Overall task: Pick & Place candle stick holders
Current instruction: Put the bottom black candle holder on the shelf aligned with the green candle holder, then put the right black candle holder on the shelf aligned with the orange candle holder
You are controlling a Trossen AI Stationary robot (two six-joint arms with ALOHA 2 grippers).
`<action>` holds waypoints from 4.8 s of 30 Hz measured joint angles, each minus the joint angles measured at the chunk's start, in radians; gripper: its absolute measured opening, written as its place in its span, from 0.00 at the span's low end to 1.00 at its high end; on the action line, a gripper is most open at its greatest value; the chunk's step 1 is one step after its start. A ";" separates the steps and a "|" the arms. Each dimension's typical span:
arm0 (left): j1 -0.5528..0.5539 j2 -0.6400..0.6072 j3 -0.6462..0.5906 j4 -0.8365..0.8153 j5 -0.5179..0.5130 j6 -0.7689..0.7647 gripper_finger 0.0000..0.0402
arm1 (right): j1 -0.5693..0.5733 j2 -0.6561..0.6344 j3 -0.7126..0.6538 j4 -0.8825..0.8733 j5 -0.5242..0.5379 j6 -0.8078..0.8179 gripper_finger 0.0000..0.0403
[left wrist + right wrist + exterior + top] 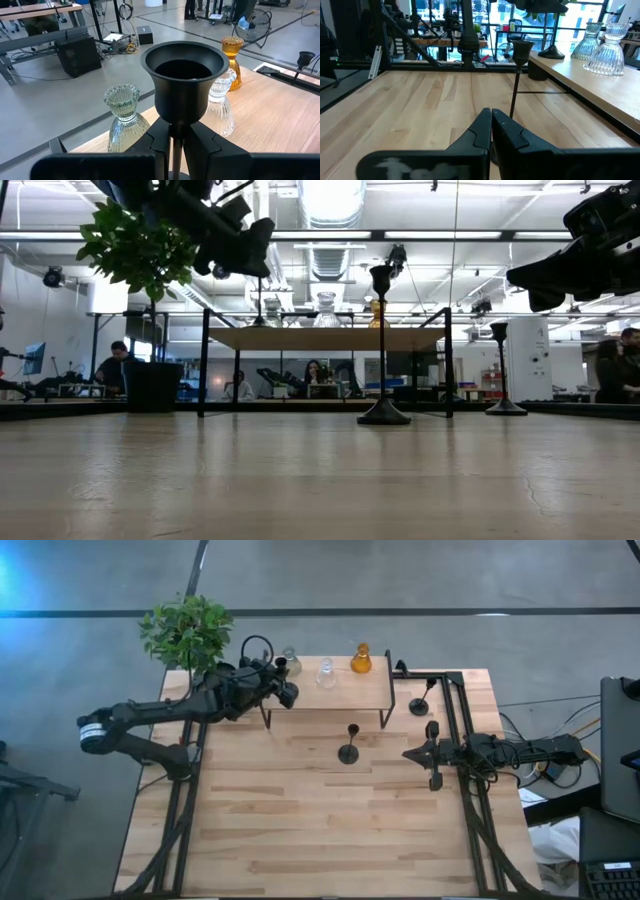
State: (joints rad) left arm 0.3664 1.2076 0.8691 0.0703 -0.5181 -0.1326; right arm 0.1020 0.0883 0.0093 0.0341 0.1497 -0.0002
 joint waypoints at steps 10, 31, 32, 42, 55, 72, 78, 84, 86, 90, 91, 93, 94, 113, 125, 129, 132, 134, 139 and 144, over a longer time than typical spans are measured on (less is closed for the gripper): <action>0.005 0.002 -0.007 0.009 0.012 0.001 0.14 | 0.000 0.000 0.000 0.000 0.000 0.000 0.02; 0.005 0.003 -0.008 0.001 0.046 0.028 0.17 | 0.000 0.000 0.000 0.000 0.000 0.000 0.02; 0.005 0.003 -0.008 0.002 0.046 0.031 0.17 | 0.000 0.000 0.000 0.000 0.000 0.000 0.02; 0.010 0.003 -0.008 0.006 0.019 0.058 0.17 | 0.000 0.000 0.000 0.000 0.000 0.000 0.02; 0.024 0.003 -0.008 0.004 0.069 0.057 0.17 | 0.000 0.000 0.000 0.000 0.000 0.000 0.02; 0.025 -0.064 -0.008 -0.108 0.072 0.046 0.55 | 0.000 0.000 0.000 0.000 0.000 0.000 0.02; 0.025 -0.165 -0.008 -0.281 0.073 0.010 0.58 | 0.000 0.000 0.000 0.000 0.000 0.000 0.02; 0.023 -0.280 -0.008 -0.504 0.142 -0.017 0.58 | 0.000 0.000 0.000 0.000 0.000 0.000 0.02; 0.022 -0.324 -0.008 -0.538 0.211 -0.021 0.58 | 0.000 0.000 0.000 0.000 0.000 0.000 0.02; 0.022 -0.406 -0.008 -0.596 0.386 -0.062 0.58 | 0.000 0.000 0.000 0.000 0.000 0.000 0.02; 0.020 -0.425 -0.008 -0.608 0.442 -0.070 0.58 | 0.000 0.000 0.000 0.000 0.000 0.000 0.02; 0.008 -0.462 -0.008 -0.622 0.539 -0.078 0.58 | 0.000 0.000 0.000 0.000 0.000 0.000 0.02; -0.003 -0.478 -0.008 -0.622 0.577 -0.080 0.58 | 0.000 0.000 0.000 0.000 0.000 0.000 0.02; -0.804 -0.567 -0.210 -0.293 -0.085 -0.224 0.52 | 0.000 0.000 0.000 0.000 0.000 0.000 0.02; -0.887 -0.603 -0.557 0.029 -0.149 -0.131 0.52 | 0.000 0.000 0.000 0.000 0.000 0.000 0.02; -0.887 -0.603 -0.646 0.116 -0.151 -0.066 0.52 | 0.000 0.000 0.000 0.000 0.000 0.000 0.02; -0.885 -0.603 -0.695 0.164 -0.152 0.002 0.52 | 0.000 0.000 0.000 0.000 0.000 0.000 0.02; -0.885 -0.603 -0.719 0.165 -0.153 0.029 0.52 | 0.000 0.000 0.000 0.000 0.000 0.000 0.02; -0.885 -0.603 -0.787 0.163 -0.153 0.026 0.52 | 0.000 0.000 0.000 0.000 0.000 0.000 0.02; -0.885 -0.603 -0.859 0.140 -0.178 -0.035 0.52 | 0.000 0.000 0.000 0.000 0.000 0.000 0.02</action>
State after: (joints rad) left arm -0.5185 0.6048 0.0096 0.2107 -0.6960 -0.1671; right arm 0.1020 0.0886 0.0093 0.0341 0.1498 -0.0003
